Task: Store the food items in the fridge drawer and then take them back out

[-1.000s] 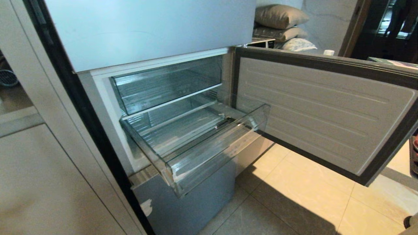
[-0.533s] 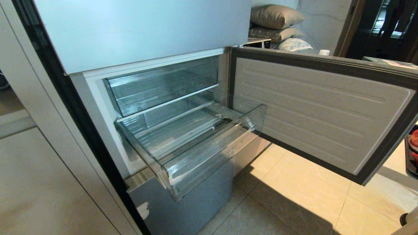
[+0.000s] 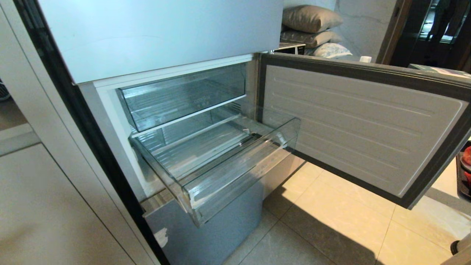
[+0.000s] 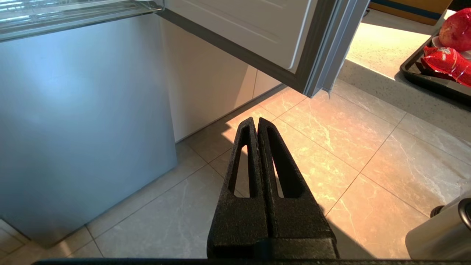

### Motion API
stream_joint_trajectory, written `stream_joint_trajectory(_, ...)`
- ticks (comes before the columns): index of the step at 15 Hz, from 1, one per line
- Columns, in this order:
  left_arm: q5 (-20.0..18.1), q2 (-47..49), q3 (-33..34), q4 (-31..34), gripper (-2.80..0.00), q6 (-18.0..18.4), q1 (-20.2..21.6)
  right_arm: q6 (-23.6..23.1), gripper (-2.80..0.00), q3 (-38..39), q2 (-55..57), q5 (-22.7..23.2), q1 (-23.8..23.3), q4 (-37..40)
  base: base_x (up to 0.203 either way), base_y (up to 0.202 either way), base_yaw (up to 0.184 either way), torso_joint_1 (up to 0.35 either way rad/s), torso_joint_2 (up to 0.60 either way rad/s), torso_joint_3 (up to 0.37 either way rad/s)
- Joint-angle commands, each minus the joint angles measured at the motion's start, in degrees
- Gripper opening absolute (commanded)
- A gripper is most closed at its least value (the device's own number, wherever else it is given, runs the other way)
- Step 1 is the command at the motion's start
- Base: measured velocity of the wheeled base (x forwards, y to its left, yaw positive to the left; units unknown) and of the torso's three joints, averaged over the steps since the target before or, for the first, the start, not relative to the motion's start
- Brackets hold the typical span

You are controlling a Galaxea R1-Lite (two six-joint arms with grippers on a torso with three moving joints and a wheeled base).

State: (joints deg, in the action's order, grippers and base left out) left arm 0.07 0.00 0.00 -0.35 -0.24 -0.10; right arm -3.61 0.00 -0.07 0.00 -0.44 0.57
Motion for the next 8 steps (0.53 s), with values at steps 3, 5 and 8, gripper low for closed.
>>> stream_joint_trajectory(3, 0.01, 0.09, 0.09, 0.0, -2.8, -0.02, 0.01, 0.43, -2.8, 0.0, 0.07, 0.0, 0.0, -0.05, 0.0, 0.0, 0.0, 0.0, 0.0, 0.0)
stream_joint_trajectory(5, 0.01, 0.09, 0.09, 0.0, -2.8, -0.02, 0.01, 0.71, -2.8, 0.0, 0.07, -0.09, 0.0, -0.05, 0.15, 0.0, -0.002, 0.003, -0.01, 0.007)
stream_joint_trajectory(8, 0.01, 0.09, 0.09, -0.04, -2.8, -0.02, 0.01, 0.68, -2.8, 0.0, 0.07, 0.0, 0.0, -0.05, 0.197, 0.0, -0.002, 0.009, 0.0, 0.003)
